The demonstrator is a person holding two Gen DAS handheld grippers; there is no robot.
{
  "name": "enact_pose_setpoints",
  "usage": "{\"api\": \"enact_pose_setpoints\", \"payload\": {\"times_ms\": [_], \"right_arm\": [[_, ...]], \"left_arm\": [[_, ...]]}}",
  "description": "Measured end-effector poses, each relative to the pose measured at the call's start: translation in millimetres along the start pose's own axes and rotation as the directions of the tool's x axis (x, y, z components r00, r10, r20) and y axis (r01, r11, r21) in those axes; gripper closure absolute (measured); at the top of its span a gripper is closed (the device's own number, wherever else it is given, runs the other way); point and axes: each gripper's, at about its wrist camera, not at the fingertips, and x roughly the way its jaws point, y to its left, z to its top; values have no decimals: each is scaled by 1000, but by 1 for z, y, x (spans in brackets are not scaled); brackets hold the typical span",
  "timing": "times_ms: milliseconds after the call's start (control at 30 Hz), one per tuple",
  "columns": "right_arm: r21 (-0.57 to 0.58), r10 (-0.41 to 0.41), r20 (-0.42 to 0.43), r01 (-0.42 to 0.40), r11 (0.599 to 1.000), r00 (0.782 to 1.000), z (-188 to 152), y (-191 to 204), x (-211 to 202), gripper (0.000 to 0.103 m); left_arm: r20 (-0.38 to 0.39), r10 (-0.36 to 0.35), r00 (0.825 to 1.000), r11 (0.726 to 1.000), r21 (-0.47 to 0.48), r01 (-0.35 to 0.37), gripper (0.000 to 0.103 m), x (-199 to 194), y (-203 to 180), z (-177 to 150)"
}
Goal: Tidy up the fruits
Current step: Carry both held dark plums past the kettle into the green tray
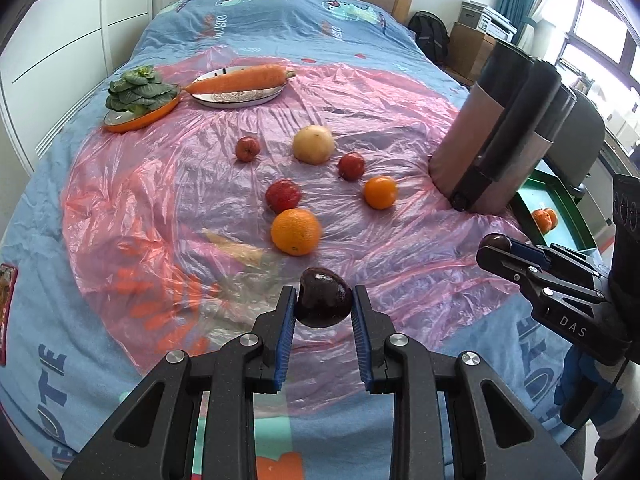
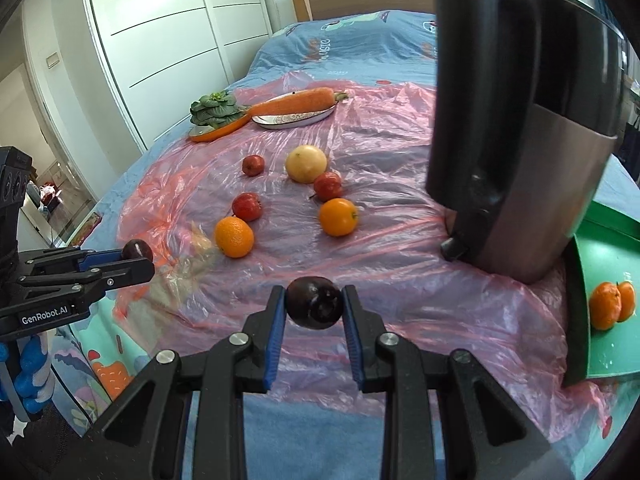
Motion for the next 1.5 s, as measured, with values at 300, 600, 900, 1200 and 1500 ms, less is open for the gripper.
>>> {"api": "enact_pose_setpoints", "payload": {"times_ms": [300,600,900,1200,1500], "right_arm": [[90,-85,44,80,993,995,-18,-52,-47,92],[194,-165,87,146,970,982,-36,-109,-83,92],[314,-281,101,237,919,954,-56,-179,-117,92],[379,-371,107,307,873,922,-61,-243,-127,92],[408,-417,97,346,845,904,-55,-298,-113,92]], "left_arm": [[-15,-61,998,994,87,62,80,-7,-58,2],[-41,-119,992,976,178,125,80,-8,-118,5],[-93,-208,974,930,291,226,80,2,-196,10],[-126,-265,956,868,401,294,79,25,-279,32],[-118,-261,958,841,460,285,80,78,-342,88]]}}
